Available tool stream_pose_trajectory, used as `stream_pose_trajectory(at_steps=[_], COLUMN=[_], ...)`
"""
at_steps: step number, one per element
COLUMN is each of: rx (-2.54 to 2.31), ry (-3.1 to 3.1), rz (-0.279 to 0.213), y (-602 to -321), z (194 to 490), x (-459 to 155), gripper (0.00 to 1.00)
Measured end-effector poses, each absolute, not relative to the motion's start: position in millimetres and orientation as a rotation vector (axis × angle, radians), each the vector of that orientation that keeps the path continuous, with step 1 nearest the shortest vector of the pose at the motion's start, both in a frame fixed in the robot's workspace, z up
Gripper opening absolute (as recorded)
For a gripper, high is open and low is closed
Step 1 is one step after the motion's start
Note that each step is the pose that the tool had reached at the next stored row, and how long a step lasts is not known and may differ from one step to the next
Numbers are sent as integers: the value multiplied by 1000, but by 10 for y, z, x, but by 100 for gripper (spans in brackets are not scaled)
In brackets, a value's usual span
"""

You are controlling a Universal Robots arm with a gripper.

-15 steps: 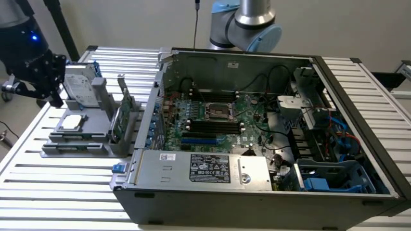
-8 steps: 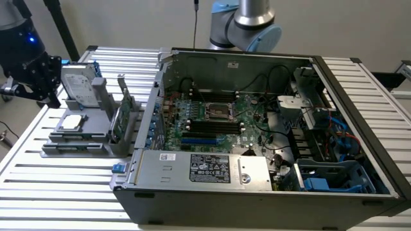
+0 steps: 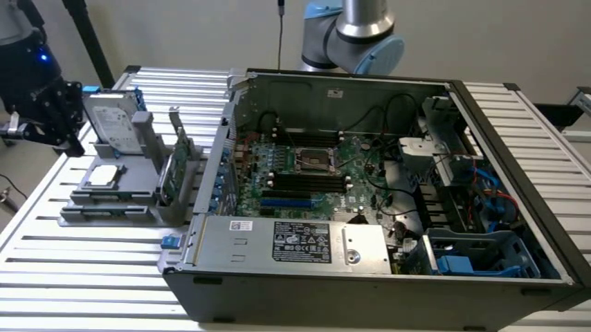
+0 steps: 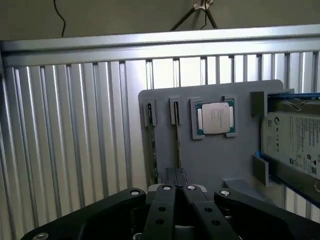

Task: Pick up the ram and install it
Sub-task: 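Pick up the ram and move it above insertion slot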

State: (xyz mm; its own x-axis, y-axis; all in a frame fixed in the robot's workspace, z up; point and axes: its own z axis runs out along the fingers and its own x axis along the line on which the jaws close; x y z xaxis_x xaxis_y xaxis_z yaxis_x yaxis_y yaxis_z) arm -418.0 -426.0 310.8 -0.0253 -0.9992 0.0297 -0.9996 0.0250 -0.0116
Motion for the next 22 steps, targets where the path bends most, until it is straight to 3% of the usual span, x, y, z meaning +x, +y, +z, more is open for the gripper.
stream_pose_trajectory(at_steps=[22], rx=[2269], ry=[-2154], rz=[45], y=[-4336], z=[3063], x=[-4180], gripper=[11])
